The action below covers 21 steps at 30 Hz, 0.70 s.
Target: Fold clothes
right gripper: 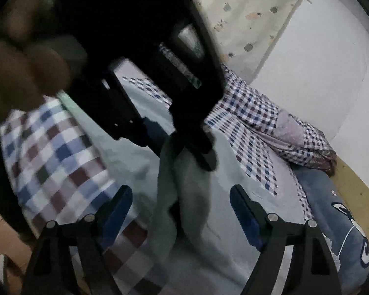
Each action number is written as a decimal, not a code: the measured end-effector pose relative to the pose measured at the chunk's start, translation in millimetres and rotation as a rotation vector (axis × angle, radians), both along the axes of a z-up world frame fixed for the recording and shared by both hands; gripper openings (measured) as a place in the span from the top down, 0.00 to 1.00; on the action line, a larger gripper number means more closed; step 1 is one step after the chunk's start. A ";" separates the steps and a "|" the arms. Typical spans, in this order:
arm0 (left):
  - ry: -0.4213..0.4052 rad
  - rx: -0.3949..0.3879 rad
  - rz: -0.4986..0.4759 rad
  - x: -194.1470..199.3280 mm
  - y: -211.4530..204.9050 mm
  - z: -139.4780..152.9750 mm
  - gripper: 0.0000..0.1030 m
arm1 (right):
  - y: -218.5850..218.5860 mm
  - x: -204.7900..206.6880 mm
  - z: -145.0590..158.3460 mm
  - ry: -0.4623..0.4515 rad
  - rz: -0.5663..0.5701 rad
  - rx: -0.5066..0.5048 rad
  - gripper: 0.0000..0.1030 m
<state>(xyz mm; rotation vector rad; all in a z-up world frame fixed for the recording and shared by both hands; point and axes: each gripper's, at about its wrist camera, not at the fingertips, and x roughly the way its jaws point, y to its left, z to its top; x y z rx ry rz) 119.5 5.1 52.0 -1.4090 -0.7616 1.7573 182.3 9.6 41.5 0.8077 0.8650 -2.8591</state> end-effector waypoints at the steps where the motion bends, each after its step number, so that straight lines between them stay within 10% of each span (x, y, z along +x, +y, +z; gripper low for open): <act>1: 0.008 0.003 -0.013 -0.2 1.6 3.3 0.77 | 2.5 -8.5 -1.3 -0.011 -0.021 -0.010 0.24; 3: 0.023 0.009 -0.039 -0.7 4.8 10.0 0.76 | 18.1 -21.3 1.2 -0.036 -0.077 -0.076 0.81; 4: 0.030 0.006 -0.049 -2.9 5.5 11.6 0.74 | 28.5 -26.6 3.7 -0.050 -0.108 -0.121 0.94; 7: 0.042 0.020 -0.060 -12.7 0.7 12.4 0.59 | 64.0 -29.7 21.7 -0.028 -0.208 -0.250 0.94; 9: 0.045 0.037 -0.043 -24.1 -4.4 10.3 0.31 | 95.3 -17.0 45.8 0.053 -0.285 -0.346 0.94; 21: -0.004 0.073 0.011 -119.3 10.1 -19.3 0.27 | 158.1 27.7 80.9 0.187 -0.396 -0.629 0.94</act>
